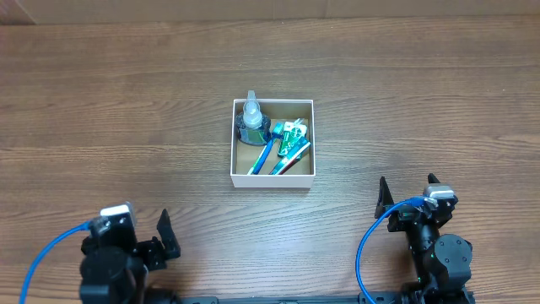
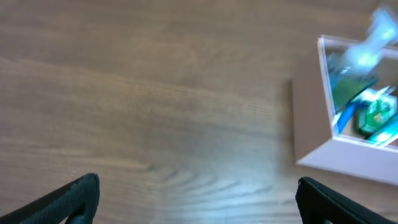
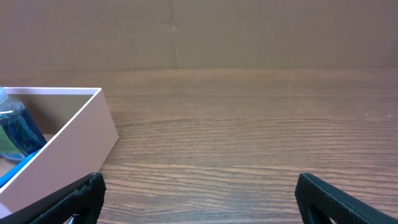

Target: Pack container

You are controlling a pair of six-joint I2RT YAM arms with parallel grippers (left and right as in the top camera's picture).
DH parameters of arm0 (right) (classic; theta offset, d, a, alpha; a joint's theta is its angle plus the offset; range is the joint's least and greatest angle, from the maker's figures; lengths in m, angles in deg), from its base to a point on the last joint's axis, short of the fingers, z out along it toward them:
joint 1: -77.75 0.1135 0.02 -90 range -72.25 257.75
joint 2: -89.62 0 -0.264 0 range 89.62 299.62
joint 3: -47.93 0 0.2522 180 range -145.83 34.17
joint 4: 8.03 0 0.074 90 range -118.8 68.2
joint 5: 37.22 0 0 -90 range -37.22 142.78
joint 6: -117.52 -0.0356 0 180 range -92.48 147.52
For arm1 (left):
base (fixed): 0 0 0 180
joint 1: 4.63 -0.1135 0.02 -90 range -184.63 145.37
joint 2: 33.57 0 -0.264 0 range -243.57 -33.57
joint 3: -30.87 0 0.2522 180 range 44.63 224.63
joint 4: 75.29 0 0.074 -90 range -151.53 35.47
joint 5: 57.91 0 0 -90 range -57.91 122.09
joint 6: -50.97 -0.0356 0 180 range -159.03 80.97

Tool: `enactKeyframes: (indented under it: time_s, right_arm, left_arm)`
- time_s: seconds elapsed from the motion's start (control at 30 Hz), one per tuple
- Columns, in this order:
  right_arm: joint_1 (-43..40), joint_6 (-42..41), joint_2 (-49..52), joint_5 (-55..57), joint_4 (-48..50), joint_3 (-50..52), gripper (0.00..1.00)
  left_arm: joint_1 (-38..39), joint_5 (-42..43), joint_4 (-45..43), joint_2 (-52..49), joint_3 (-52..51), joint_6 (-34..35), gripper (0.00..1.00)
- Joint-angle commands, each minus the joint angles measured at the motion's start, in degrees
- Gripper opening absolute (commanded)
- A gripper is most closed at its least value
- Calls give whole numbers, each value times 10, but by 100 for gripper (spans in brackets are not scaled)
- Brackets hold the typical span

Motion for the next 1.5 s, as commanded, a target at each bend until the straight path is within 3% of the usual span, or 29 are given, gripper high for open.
enactKeyframes:
  time_s: [0.0,0.17,0.47,0.6,0.67,0.8,0.93,1.47]
  right_arm:
    - [3,-3,-5,-2,5,2,100]
    - [3,-3,-5,-2,5,2,100]
    - [3,-3,-5,-2,5,2,100]
    - [3,-2,-5,-2,5,2,100]
    - [3,-3,-5,-2,5,2,100]
    - [3,-2,-5,-2,5,2,100]
    - [3,-3,-5,-2,5,2,100]
    - [3,-3,-5,-2,5,2,100]
  left_arm:
    - [-21,35,-60,59,-95,9,100]
    - [-43,70,-205,115,-195,-15,100]
    - [-46,106,-536,134,-315,-180,100]
    - [-46,132,-638,134,-363,-238,100]
    - [-46,134,-638,134,-383,-237,100]
    - [-46,127,-540,134,-382,-219,100]
    - [-46,131,-540,134,-382,-166,100]
    - [-46,128,-540,133,-382,-166,100]
